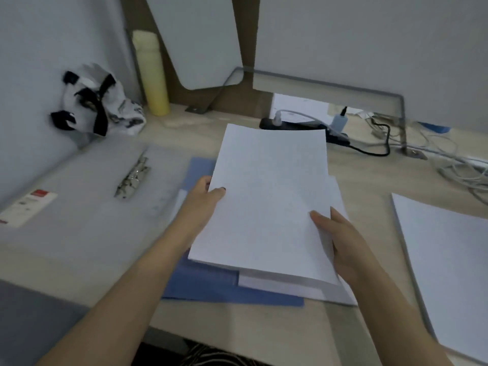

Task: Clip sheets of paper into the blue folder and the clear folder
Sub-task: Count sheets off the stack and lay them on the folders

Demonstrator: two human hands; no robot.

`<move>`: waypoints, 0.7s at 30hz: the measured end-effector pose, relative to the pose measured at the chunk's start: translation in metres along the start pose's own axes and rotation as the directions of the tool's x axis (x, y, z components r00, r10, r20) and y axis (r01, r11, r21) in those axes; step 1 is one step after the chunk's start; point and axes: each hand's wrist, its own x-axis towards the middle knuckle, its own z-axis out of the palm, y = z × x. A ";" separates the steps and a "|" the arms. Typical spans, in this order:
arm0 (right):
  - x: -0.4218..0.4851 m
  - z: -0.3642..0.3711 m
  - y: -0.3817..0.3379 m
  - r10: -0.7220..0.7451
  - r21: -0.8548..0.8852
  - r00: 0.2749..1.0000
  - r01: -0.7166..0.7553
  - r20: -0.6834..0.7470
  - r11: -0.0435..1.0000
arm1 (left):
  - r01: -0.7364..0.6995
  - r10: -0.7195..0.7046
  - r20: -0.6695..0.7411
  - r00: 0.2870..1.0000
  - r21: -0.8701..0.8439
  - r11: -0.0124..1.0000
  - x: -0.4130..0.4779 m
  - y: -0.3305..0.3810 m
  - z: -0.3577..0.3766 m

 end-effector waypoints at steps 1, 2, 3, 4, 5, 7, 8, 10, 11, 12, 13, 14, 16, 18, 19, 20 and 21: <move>0.003 0.015 0.004 0.002 0.002 1.000 -0.002 0.007 1.000 | -0.020 0.021 -0.064 0.998 0.019 1.000 0.003 -0.004 -0.015; 0.007 0.030 0.008 0.009 0.001 1.000 -0.009 0.010 1.000 | -0.041 0.047 -0.132 0.990 0.051 0.998 0.006 -0.008 -0.031; 0.010 0.043 0.011 0.021 -0.007 1.000 -0.021 0.014 1.000 | -0.060 0.079 -0.198 0.977 0.099 0.993 0.009 -0.013 -0.048; 0.012 0.056 0.015 0.031 -0.014 0.999 -0.030 0.021 0.999 | -0.074 0.116 -0.261 0.958 0.166 0.983 0.012 -0.019 -0.065; 0.015 0.068 0.018 0.041 -0.020 0.999 -0.040 0.032 0.999 | -0.081 0.160 -0.319 0.934 0.246 0.966 0.016 -0.024 -0.082; 0.020 0.090 0.024 0.059 -0.040 0.997 -0.057 0.052 0.998 | -0.036 0.211 -0.391 0.896 0.409 0.912 0.024 -0.033 -0.114; 0.022 0.099 0.028 0.068 -0.054 0.996 -0.065 0.056 0.996 | 0.018 0.197 -0.405 0.893 0.469 0.883 0.027 -0.037 -0.127; 0.025 0.115 0.034 0.084 -0.059 0.995 -0.081 0.056 0.995 | 0.103 0.120 -0.401 0.908 0.493 0.864 0.030 -0.043 -0.148; 0.027 0.121 0.036 0.089 -0.058 0.995 -0.086 0.050 0.995 | 0.107 0.088 -0.378 0.922 0.466 0.878 0.030 -0.044 -0.155; 0.028 0.126 0.038 0.092 -0.061 0.995 -0.089 0.043 0.994 | 0.096 0.066 -0.351 0.934 0.424 0.901 0.032 -0.044 -0.159; 0.029 0.134 0.040 0.098 -0.065 0.994 -0.095 0.039 0.993 | 0.088 0.041 -0.325 0.945 0.374 0.923 0.032 -0.045 -0.164; 0.029 0.136 0.040 0.099 -0.058 0.995 -0.097 0.030 0.994 | 0.078 0.025 -0.295 0.955 0.332 0.940 0.032 -0.042 -0.163; 0.029 0.141 0.041 0.100 -0.050 0.995 -0.100 0.014 0.994 | 0.080 -0.008 -0.258 0.966 0.267 0.960 0.035 -0.039 -0.165; 0.030 0.146 0.044 0.100 -0.042 0.995 -0.099 0.006 0.994 | 0.088 -0.036 -0.230 0.973 0.219 0.972 0.039 -0.037 -0.167; 0.029 0.148 0.045 0.099 -0.043 0.995 -0.099 0.004 0.994 | 0.097 -0.052 -0.220 0.974 0.198 0.975 0.040 -0.037 -0.168; 0.028 0.150 0.047 0.100 -0.047 0.995 -0.099 0.001 0.994 | 0.107 -0.068 -0.211 0.975 0.182 0.977 0.042 -0.037 -0.169; 0.028 0.151 0.048 0.098 -0.053 0.995 -0.098 0.000 0.994 | 0.115 -0.080 -0.203 0.976 0.165 0.980 0.043 -0.037 -0.171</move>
